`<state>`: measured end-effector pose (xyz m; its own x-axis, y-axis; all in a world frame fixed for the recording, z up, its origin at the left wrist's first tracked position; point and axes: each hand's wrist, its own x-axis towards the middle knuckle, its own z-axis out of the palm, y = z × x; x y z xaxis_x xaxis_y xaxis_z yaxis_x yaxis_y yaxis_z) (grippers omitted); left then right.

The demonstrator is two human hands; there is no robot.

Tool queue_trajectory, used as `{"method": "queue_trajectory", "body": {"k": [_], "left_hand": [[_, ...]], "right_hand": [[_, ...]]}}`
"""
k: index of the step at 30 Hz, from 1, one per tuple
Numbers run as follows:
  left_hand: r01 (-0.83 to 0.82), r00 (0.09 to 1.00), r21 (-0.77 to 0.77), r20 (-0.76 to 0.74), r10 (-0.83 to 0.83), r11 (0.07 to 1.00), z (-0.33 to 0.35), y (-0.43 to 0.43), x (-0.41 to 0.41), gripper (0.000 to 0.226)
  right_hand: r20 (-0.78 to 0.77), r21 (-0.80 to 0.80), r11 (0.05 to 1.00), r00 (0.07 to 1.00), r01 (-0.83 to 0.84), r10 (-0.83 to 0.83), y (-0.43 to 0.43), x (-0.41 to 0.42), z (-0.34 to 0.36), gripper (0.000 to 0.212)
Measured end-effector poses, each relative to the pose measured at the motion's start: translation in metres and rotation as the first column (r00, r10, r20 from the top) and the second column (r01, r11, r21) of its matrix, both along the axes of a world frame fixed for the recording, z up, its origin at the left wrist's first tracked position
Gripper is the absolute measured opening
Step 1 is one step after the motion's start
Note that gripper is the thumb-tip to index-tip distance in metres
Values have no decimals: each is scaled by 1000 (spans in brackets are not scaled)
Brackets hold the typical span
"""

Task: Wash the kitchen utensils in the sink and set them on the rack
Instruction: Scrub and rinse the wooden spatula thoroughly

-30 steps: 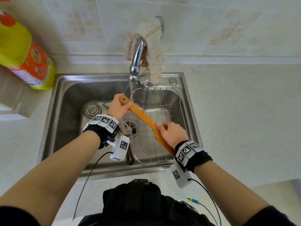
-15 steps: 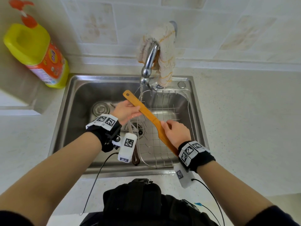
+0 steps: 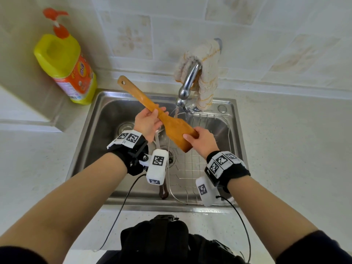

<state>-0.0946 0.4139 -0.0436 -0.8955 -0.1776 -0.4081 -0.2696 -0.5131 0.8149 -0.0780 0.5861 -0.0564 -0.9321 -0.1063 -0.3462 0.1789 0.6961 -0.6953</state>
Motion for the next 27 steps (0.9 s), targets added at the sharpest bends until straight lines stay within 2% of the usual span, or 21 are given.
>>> {"method": "queue_trajectory", "body": {"k": [2, 5, 7, 10, 13, 15, 17, 18, 20, 22, 25, 27], "left_hand": [[44, 999, -34, 33, -43, 998, -2, 6, 1, 24], [283, 955, -166, 135, -262, 945, -8, 21, 12, 32], [345, 934, -226, 181, -308, 911, -14, 22, 17, 36], [251, 965, -218, 137, -225, 943, -12, 16, 21, 35], [141, 982, -231, 154, -107, 963, -9, 10, 17, 39], [141, 982, -234, 157, -106, 962, -5, 8, 16, 38], [226, 971, -249, 134, -198, 942, -5, 11, 15, 33], [286, 957, -293, 138, -256, 912, -6, 12, 16, 39], [339, 941, -405, 155, -301, 849, -4, 12, 17, 57], [321, 946, -466, 117, -302, 824, -4, 12, 17, 51], [259, 965, -423, 73, -252, 869, 0, 13, 19, 18], [175, 982, -440, 146, -123, 881, 0, 11, 22, 27]], "right_hand": [[10, -100, 993, 998, 66, -65, -1, -1, -1, 30], [-20, -175, 981, 996, 86, -91, -7, 0, 2, 26], [-13, -210, 974, 996, 87, -92, -11, -2, 6, 25], [22, -293, 952, 996, 84, -81, -14, -5, 12, 24], [45, -386, 920, 998, 63, -50, -17, -5, 16, 25], [52, -445, 893, 998, 64, -46, -16, -6, 17, 22], [-4, -442, 895, 997, 63, -73, -12, -7, 14, 10], [-38, -422, 904, 995, 68, -93, -11, -8, 13, 4], [-100, -383, 920, 986, 87, -135, -12, -8, 10, 7], [-116, -363, 924, 979, 116, -169, -14, -6, 10, 14], [-100, -267, 962, 991, 58, -88, -17, -7, 9, 26], [-59, -217, 975, 998, -35, 22, -20, -8, 8, 30]]}}
